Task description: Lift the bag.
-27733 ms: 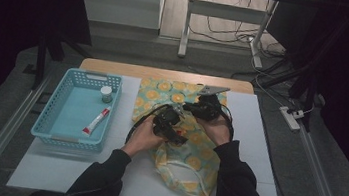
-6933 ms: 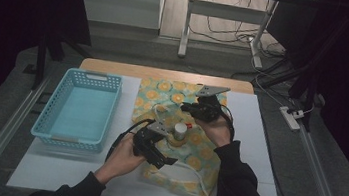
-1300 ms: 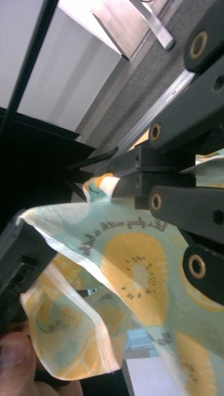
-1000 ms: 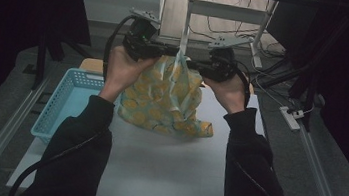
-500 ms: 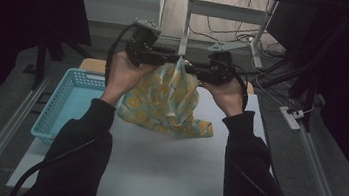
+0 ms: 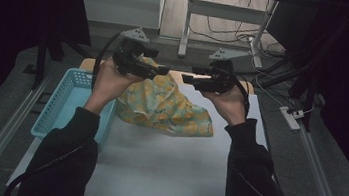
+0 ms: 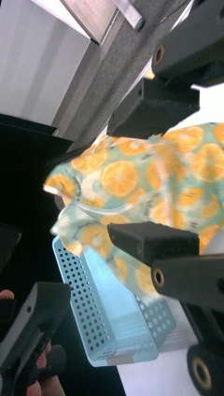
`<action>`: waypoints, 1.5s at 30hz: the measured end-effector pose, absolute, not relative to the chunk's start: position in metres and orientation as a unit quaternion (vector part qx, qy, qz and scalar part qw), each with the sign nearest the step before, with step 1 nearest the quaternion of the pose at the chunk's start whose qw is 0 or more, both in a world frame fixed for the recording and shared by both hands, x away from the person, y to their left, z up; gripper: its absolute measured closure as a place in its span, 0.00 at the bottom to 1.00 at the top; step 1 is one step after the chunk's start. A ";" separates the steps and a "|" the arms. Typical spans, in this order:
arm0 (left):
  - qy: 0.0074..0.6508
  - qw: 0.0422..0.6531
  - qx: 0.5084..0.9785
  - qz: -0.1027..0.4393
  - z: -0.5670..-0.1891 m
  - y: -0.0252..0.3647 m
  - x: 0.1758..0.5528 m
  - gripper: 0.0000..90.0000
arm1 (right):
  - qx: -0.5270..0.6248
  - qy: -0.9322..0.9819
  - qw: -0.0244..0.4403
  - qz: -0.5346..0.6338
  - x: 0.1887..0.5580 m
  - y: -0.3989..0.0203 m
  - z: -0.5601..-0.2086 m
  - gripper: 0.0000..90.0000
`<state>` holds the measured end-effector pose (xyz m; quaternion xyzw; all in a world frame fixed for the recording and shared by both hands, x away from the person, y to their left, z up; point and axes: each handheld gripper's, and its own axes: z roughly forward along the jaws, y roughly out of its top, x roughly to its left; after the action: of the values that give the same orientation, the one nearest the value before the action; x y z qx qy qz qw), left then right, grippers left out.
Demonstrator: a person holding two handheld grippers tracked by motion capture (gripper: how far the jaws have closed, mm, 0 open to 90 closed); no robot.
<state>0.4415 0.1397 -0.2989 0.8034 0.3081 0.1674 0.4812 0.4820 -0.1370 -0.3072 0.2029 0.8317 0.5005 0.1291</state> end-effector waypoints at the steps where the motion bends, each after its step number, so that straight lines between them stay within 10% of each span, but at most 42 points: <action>1: 0.313 0.480 0.803 0.163 -0.302 0.141 0.440 0.21 | 0.202 0.831 0.131 0.501 0.481 -0.138 -0.309 0.47; 19: 0.345 0.471 0.802 0.126 -0.357 0.170 0.406 0.00 | 0.216 0.824 0.125 0.509 0.461 -0.156 -0.342 0.18; 45: 0.377 0.465 0.794 0.107 -0.427 0.207 0.339 0.00 | 0.240 0.841 0.110 0.472 0.420 -0.182 -0.407 0.00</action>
<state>0.3391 0.2074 -0.4267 0.7940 0.3774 0.1066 0.4646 0.4202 -0.1823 -0.4069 0.2403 0.8409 0.4724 0.1097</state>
